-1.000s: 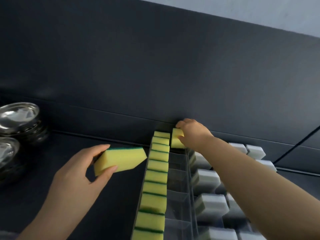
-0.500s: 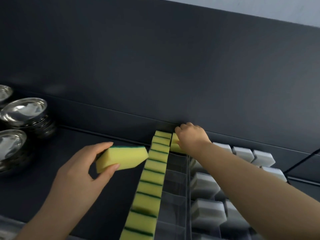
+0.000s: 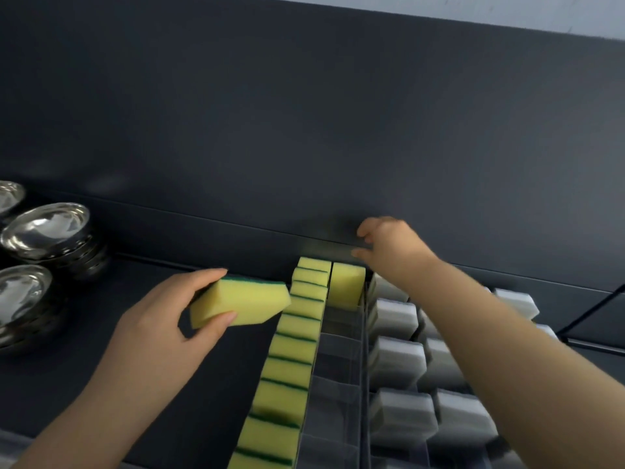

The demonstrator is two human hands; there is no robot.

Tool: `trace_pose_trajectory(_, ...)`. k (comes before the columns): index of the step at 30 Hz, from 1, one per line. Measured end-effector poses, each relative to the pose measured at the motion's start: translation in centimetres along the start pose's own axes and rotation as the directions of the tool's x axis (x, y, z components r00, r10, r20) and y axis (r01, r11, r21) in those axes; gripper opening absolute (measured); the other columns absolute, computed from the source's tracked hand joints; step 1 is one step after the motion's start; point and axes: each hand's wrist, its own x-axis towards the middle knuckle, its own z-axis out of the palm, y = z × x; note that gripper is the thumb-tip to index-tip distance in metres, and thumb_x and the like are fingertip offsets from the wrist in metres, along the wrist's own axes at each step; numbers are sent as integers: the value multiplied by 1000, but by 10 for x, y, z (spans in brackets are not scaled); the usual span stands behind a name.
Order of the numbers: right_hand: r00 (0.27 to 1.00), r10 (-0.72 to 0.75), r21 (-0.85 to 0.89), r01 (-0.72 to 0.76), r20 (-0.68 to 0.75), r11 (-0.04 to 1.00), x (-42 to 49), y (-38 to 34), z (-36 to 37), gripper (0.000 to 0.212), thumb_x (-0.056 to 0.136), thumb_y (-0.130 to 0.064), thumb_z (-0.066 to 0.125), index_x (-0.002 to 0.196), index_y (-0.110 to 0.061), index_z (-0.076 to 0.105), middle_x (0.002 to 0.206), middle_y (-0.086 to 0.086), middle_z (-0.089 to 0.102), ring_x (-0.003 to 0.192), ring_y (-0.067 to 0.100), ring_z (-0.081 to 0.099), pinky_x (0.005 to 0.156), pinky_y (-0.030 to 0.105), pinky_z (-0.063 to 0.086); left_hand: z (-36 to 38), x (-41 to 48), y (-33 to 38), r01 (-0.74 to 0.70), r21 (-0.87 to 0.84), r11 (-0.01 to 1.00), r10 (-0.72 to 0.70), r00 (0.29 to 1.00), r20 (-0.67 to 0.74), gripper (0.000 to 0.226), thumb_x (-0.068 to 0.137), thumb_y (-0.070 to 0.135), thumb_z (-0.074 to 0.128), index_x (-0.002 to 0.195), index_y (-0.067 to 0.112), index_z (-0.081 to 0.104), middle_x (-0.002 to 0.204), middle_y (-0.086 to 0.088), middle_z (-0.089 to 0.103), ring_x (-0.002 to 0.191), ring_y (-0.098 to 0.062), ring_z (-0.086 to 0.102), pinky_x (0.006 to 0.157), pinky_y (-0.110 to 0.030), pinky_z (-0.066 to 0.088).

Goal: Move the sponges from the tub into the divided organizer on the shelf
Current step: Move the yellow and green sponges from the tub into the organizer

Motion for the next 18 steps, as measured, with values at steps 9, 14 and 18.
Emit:
trace_pose_trajectory(9, 969, -90, 346, 167, -228, 923, -58, 2, -41, 20, 80, -9, 68, 100, -12, 66, 86, -3, 61, 72, -2, 53, 72, -1, 37, 67, 88, 60, -288, 22, 957, 263, 900, 347, 50, 84, 28, 64, 130, 36, 49, 111, 18, 43, 101, -3, 46, 85, -17, 39)
trace_pose_trajectory(14, 983, -17, 303, 73, -183, 950, -63, 24, -23, 26, 83, -10, 64, 109, -12, 63, 98, 0, 62, 82, 6, 53, 76, 5, 36, 114, 117, 73, -427, 185, 885, 261, 785, 561, 51, 86, 29, 61, 134, 32, 43, 123, 5, 46, 109, -19, 50, 87, -36, 44)
trace_pose_trajectory(18, 1000, 25, 179, -22, -12, 984, -60, 39, -10, 34, 87, -18, 59, 121, -17, 56, 118, 1, 58, 102, 14, 55, 88, 21, 42, 135, 125, 71, -450, 211, 868, 245, 757, 605, 49, 85, 26, 62, 131, 29, 46, 124, 2, 47, 108, -24, 51, 86, -36, 45)
